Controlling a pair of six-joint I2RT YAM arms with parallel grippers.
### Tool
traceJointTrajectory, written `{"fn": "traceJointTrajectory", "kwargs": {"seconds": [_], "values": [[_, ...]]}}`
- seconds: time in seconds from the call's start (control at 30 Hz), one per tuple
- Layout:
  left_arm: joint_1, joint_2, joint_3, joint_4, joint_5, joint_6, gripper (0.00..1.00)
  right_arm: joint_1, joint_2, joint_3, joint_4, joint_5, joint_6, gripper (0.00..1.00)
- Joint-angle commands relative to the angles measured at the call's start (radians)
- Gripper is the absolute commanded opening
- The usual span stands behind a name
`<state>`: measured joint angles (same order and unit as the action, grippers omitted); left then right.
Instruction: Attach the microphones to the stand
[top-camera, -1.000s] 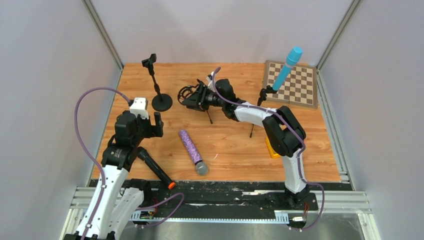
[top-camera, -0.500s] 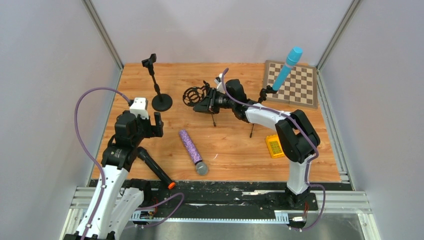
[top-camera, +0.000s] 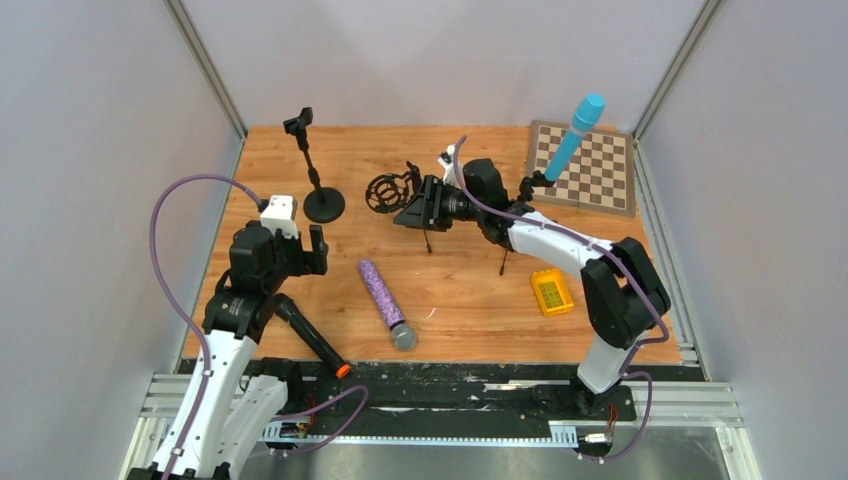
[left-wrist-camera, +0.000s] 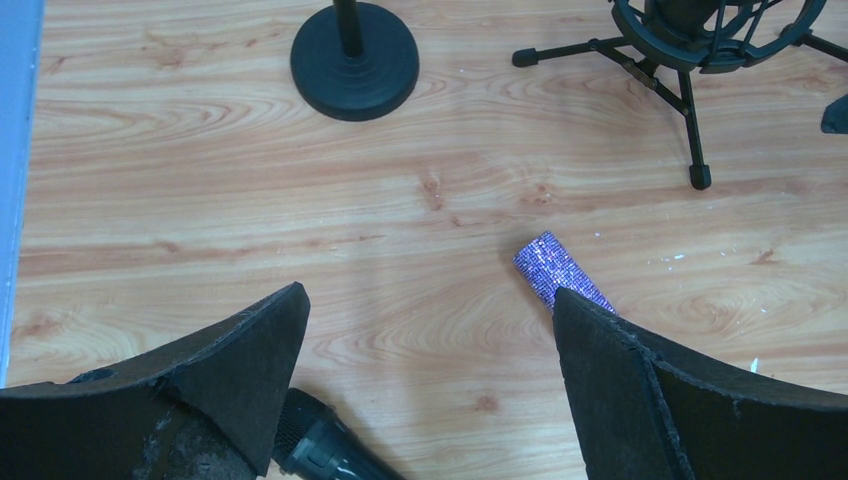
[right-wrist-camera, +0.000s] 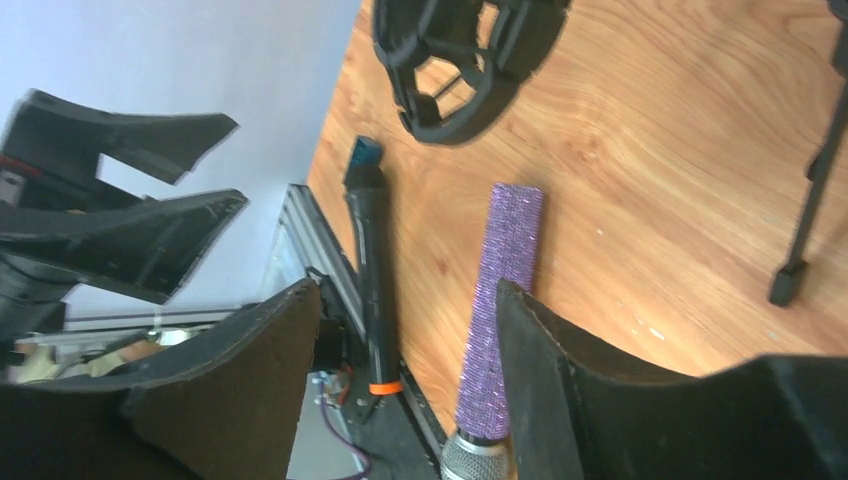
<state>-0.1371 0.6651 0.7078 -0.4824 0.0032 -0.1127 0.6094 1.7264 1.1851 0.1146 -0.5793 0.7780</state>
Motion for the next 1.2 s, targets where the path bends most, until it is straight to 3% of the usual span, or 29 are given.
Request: {"fn": "traceJointTrajectory", "kwargs": {"seconds": [0.0, 0.2, 0.47, 0.87, 1.17], "values": [[0.007, -0.013, 0.000, 0.032, 0.042, 0.024, 1.00, 0.023, -0.087, -0.054, -0.099, 0.096, -0.147, 0.69], [0.007, -0.014, -0.002, 0.040, 0.092, 0.040, 1.00, 0.077, -0.139, -0.050, -0.241, 0.235, -0.294, 0.81], [0.007, -0.046, -0.008, 0.050, 0.112, 0.061, 1.00, 0.267, -0.116, 0.019, -0.380, 0.487, -0.448, 0.85], [0.008, -0.223, -0.040, 0.098, 0.014, 0.080, 1.00, 0.509, 0.026, 0.084, -0.470, 0.731, -0.469, 0.83], [0.007, -0.286, -0.076, 0.127, 0.002, 0.093, 1.00, 0.560, 0.202, 0.169, -0.538, 0.803, -0.476, 0.77]]}}
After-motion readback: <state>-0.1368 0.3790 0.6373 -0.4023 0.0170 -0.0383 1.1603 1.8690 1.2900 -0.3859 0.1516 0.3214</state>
